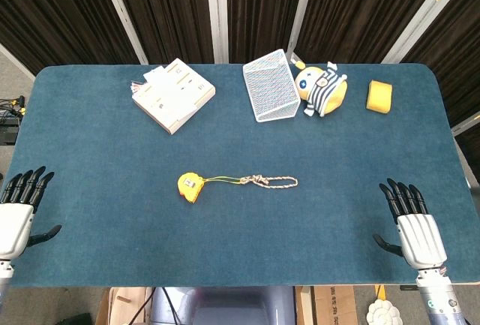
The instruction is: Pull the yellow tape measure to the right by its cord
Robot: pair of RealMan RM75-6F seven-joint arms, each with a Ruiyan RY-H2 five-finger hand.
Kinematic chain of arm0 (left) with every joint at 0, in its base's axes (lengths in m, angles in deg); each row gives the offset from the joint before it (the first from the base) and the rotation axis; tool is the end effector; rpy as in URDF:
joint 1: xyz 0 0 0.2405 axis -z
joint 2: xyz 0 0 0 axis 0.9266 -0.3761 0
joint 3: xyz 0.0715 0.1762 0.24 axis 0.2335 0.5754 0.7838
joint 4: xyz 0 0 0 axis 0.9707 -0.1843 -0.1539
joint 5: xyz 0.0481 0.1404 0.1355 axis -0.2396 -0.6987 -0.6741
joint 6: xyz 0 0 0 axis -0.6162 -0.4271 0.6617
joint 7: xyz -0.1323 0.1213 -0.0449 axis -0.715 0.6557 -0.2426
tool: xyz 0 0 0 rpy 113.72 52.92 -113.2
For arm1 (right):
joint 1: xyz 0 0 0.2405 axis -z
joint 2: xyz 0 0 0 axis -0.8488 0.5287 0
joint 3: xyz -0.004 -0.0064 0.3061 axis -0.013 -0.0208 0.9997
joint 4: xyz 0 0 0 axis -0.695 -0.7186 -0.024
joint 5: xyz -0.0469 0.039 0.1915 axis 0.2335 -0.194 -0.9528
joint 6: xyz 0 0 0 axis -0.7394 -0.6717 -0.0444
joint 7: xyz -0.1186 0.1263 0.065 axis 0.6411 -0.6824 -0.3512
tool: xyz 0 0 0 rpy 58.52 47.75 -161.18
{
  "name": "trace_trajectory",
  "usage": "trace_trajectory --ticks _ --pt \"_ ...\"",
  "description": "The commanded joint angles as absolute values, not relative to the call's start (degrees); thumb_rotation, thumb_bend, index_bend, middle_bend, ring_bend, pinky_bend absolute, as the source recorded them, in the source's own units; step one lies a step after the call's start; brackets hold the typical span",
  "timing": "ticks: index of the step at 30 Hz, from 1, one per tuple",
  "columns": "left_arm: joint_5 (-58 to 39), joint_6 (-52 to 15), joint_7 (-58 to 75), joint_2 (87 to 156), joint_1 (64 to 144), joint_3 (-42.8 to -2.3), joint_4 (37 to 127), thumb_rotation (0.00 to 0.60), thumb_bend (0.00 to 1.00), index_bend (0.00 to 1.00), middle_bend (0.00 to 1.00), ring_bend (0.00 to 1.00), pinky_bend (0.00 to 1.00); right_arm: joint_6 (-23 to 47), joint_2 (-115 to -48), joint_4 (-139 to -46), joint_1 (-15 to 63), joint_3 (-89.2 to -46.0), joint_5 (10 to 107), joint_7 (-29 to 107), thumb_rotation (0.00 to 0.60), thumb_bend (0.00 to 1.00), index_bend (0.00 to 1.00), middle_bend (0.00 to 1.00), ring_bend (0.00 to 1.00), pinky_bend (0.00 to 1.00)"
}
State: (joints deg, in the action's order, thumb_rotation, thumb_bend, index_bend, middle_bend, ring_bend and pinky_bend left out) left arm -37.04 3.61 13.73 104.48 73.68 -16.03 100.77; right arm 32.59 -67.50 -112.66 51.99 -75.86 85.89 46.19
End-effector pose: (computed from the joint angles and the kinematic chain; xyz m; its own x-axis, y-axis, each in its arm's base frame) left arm -0.3423 0.2264 0.1755 0.4692 -0.0138 0.8830 0.8805 -0.0688 -0.4689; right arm -0.3232 -0.2274 0.1472 0.3792 -0.0203 0.9251 -0.9211 -0.1034 0.3753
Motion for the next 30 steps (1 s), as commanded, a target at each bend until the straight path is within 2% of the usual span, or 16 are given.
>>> trace_trajectory --ticks 1,25,30 --pt "-37.09 3.62 13.71 104.45 73.68 -16.01 100.77 0.6 0.0 0.0 0.0 0.0 0.0 32.66 -67.55 -112.6 52.03 -75.84 85.92 46.1 0.6 0.2 0.0 0.0 0.0 0.0" --pt "-37.36 4.05 13.3 104.5 73.63 -16.14 100.64 0.6 0.0 0.0 0.0 0.0 0.0 29.36 -66.69 -115.03 49.43 -74.99 86.16 41.84 0.6 0.2 0.0 0.0 0.0 0.0" --pt "-37.44 4.14 13.44 104.57 73.65 -16.19 100.73 0.6 0.0 0.0 0.0 0.0 0.0 25.45 -66.95 -116.81 46.09 -72.82 84.46 41.99 0.6 0.22 0.13 0.0 0.0 0.0"
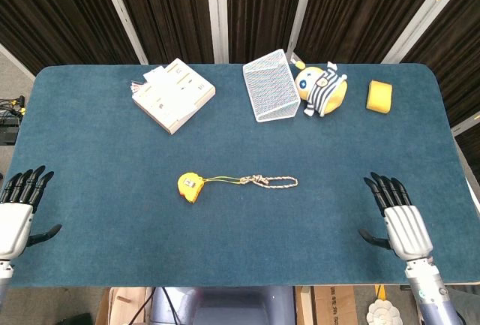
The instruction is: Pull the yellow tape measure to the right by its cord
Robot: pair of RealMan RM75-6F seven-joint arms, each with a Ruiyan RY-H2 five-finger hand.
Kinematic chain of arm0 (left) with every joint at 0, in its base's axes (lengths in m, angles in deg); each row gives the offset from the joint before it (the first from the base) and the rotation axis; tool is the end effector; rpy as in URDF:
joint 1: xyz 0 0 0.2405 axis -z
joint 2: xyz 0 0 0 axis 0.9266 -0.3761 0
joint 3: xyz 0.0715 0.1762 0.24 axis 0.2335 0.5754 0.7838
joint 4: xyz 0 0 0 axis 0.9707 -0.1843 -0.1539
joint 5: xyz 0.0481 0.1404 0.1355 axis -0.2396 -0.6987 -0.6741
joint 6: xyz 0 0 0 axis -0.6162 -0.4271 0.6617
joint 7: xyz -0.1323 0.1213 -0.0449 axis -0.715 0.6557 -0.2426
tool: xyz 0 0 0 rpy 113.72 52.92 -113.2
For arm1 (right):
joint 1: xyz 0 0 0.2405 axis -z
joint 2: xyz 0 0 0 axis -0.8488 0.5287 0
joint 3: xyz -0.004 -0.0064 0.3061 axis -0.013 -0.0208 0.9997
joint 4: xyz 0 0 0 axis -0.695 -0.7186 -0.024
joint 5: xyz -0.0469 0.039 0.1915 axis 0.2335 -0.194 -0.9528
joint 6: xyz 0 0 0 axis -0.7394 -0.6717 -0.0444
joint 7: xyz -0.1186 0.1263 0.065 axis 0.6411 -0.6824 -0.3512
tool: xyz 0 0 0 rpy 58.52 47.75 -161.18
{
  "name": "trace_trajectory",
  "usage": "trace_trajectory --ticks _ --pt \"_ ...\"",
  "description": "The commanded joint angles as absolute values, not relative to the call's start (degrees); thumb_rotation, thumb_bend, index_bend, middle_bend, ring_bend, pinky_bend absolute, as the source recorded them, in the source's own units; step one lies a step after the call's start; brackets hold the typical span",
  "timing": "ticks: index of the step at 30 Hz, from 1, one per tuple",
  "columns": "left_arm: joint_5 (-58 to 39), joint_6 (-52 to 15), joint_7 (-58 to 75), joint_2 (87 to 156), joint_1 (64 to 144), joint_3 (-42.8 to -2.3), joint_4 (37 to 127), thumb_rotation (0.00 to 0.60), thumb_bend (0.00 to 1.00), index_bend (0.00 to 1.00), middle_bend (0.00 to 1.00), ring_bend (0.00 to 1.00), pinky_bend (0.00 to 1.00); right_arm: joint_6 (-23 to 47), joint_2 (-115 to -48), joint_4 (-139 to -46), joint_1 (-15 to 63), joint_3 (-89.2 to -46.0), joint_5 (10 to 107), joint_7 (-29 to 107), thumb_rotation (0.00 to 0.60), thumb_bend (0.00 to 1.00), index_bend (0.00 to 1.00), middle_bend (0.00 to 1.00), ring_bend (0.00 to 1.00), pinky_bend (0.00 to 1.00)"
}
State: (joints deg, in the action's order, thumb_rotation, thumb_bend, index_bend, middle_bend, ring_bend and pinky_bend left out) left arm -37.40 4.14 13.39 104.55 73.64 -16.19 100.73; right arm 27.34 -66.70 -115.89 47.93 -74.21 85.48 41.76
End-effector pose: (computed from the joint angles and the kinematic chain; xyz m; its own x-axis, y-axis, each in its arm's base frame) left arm -0.3405 0.2266 0.1767 0.4628 -0.0256 0.8861 0.8831 -0.0735 -0.4634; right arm -0.2983 -0.2529 0.1378 0.2774 -0.0760 0.9578 -0.9500 -0.1707 0.2615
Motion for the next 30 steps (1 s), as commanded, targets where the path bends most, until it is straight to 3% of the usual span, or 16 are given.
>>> trace_trajectory --ticks 1,13,18,30 --pt "-37.45 4.13 13.47 104.58 73.66 -16.18 100.73 0.6 0.0 0.0 0.0 0.0 0.0 24.97 -67.14 -116.89 45.55 -72.42 84.26 42.21 0.6 0.24 0.15 0.0 0.0 0.0" --pt "-37.16 3.82 12.7 104.45 73.79 -16.31 100.83 0.6 0.0 0.0 0.0 0.0 0.0 14.38 -73.12 -116.96 34.94 -65.73 77.33 50.93 0.6 0.31 0.38 0.02 0.0 0.0" --pt "-37.15 3.77 12.09 104.34 73.83 -16.33 100.8 0.6 0.0 0.0 0.0 0.0 0.0 9.98 -78.48 -114.97 30.36 -64.18 70.73 57.59 0.6 0.31 0.4 0.04 0.0 0.0" --pt "-36.24 3.11 10.9 104.24 74.02 -16.61 100.76 0.6 0.0 0.0 0.0 0.0 0.0 5.49 -90.01 -103.28 23.9 -65.16 62.67 66.07 0.6 0.34 0.45 0.05 0.0 0.0"
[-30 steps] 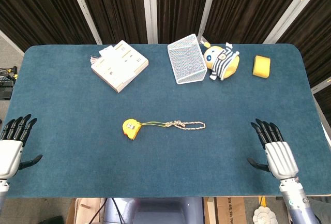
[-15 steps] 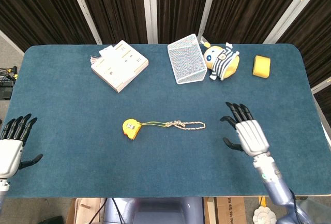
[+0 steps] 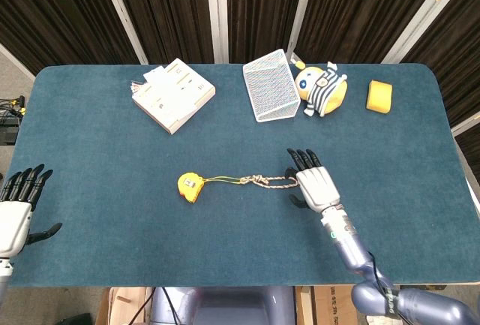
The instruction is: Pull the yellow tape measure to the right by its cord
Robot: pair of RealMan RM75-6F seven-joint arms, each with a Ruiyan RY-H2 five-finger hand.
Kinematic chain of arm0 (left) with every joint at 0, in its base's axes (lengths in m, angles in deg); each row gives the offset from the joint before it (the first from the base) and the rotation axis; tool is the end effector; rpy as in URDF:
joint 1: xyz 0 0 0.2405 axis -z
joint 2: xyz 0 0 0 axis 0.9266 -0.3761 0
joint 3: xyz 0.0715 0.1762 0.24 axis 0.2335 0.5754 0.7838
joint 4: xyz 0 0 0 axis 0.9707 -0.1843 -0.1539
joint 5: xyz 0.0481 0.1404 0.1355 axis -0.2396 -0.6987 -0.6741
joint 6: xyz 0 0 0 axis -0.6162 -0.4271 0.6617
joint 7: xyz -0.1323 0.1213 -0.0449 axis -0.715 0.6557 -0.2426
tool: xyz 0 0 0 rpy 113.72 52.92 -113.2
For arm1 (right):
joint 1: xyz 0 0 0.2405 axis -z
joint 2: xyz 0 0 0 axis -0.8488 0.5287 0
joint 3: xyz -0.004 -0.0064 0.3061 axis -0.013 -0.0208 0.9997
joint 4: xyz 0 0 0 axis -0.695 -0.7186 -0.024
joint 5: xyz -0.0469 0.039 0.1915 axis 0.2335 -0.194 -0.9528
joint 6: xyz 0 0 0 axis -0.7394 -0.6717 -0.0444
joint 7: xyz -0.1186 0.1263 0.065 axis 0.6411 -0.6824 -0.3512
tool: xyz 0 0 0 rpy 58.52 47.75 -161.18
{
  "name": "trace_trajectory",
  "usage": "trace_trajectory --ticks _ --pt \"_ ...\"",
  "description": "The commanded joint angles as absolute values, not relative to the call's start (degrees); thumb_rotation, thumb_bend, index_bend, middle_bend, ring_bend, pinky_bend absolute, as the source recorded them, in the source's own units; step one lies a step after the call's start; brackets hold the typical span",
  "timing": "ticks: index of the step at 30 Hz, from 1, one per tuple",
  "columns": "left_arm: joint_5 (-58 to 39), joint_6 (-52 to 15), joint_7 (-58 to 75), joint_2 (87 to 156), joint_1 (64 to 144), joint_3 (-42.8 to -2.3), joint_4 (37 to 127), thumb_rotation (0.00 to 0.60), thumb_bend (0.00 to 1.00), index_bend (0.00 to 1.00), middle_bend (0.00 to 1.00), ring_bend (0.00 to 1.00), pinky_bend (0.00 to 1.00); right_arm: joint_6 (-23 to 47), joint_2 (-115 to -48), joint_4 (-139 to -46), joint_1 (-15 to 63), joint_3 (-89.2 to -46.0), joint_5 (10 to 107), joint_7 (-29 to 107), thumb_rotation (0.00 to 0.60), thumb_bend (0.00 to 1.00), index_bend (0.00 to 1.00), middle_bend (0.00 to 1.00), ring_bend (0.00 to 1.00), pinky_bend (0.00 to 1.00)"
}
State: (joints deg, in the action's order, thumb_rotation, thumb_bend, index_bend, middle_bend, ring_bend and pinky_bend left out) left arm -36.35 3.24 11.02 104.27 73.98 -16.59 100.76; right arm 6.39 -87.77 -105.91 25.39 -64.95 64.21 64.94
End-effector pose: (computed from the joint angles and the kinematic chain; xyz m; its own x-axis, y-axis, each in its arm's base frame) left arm -0.3429 0.2303 0.1783 0.4293 -0.0159 0.9030 0.9010 -0.0621 -0.4294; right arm -0.2062 -0.3802 -0.0099 0.4287 -0.2137 0.8778 -0.8830 -0.3049 0.3569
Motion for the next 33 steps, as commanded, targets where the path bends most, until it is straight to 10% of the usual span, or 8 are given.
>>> trace_trajectory --ticks 1,33 --pt "-36.17 3.02 10.81 104.22 74.05 -16.62 100.78 0.6 0.0 0.0 0.0 0.0 0.0 5.38 -90.55 -102.48 23.62 -65.1 62.36 66.0 0.6 0.35 0.45 0.05 0.0 0.0" --pt "-35.18 1.58 10.35 104.14 74.59 -16.65 101.35 0.6 0.0 0.0 0.0 0.0 0.0 5.62 -94.51 -93.56 22.45 -66.04 58.14 61.73 0.6 0.37 0.54 0.1 0.0 0.0"
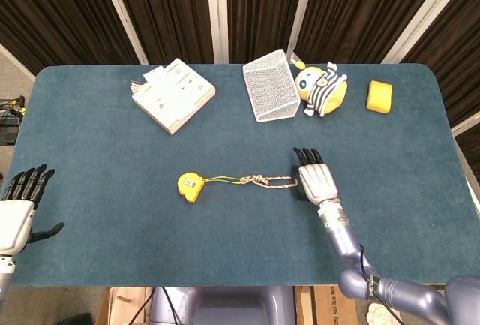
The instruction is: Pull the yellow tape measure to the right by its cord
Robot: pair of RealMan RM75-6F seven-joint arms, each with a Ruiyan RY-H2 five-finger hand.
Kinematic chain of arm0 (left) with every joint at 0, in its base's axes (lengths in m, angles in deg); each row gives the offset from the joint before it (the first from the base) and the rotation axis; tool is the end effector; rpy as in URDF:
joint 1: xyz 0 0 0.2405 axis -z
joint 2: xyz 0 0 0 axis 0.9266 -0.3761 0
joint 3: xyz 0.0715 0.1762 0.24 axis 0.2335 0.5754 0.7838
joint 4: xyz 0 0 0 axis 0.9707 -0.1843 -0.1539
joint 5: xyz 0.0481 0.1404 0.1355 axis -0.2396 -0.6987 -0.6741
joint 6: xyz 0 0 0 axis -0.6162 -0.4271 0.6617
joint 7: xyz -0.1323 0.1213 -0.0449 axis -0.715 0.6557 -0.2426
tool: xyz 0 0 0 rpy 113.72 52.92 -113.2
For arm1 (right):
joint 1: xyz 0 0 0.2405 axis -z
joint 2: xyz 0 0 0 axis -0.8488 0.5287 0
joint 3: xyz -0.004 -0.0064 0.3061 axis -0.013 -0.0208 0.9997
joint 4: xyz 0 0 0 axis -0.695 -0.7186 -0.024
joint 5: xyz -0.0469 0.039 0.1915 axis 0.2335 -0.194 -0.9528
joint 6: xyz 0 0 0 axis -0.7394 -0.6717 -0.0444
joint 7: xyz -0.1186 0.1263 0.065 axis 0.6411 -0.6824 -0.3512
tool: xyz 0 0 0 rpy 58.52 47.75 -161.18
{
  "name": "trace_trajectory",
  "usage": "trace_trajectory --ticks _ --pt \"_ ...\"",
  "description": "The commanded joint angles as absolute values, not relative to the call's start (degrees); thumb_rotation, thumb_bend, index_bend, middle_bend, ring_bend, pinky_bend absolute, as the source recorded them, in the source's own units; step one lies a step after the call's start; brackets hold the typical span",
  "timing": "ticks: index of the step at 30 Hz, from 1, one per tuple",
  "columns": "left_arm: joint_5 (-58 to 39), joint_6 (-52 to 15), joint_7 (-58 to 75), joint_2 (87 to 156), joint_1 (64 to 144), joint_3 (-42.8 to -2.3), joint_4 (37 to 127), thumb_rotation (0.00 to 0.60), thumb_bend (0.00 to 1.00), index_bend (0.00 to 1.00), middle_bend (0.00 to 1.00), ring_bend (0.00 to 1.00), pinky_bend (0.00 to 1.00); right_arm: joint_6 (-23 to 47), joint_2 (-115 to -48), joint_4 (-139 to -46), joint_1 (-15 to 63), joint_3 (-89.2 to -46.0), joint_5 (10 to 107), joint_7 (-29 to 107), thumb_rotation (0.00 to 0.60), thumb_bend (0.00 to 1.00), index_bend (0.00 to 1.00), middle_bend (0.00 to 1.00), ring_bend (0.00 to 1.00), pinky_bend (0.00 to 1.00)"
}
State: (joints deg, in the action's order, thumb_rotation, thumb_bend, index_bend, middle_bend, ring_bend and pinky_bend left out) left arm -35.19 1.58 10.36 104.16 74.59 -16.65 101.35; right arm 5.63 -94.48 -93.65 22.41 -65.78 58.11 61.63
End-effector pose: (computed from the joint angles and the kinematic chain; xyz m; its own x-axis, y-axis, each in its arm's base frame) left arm -0.3439 0.2342 0.1747 0.4113 0.0100 0.9115 0.9104 -0.0536 -0.4102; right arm -0.2328 -0.4035 -0.0425 0.4088 -0.2508 0.8775 -0.9090 -0.1969 0.3672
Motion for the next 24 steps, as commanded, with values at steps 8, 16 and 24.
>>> trace_trajectory --ticks 8,16,24 --pt "-35.16 1.59 10.38 104.14 74.59 -16.63 101.36 0.6 0.0 0.0 0.0 0.0 0.0 5.66 -95.1 -93.19 22.46 -66.47 58.11 61.51 0.6 0.37 0.54 0.1 0.0 0.0" --pt "-34.96 1.41 10.32 104.12 74.62 -16.63 101.37 0.6 0.0 0.0 0.0 0.0 0.0 5.7 -95.99 -92.28 22.07 -66.12 57.99 61.21 0.6 0.39 0.54 0.1 0.0 0.0" --pt "-34.68 1.1 10.32 104.07 74.69 -16.64 101.43 0.6 0.0 0.0 0.0 0.0 0.0 5.21 -96.69 -91.16 21.74 -65.99 57.27 61.36 0.6 0.41 0.54 0.1 0.0 0.0"
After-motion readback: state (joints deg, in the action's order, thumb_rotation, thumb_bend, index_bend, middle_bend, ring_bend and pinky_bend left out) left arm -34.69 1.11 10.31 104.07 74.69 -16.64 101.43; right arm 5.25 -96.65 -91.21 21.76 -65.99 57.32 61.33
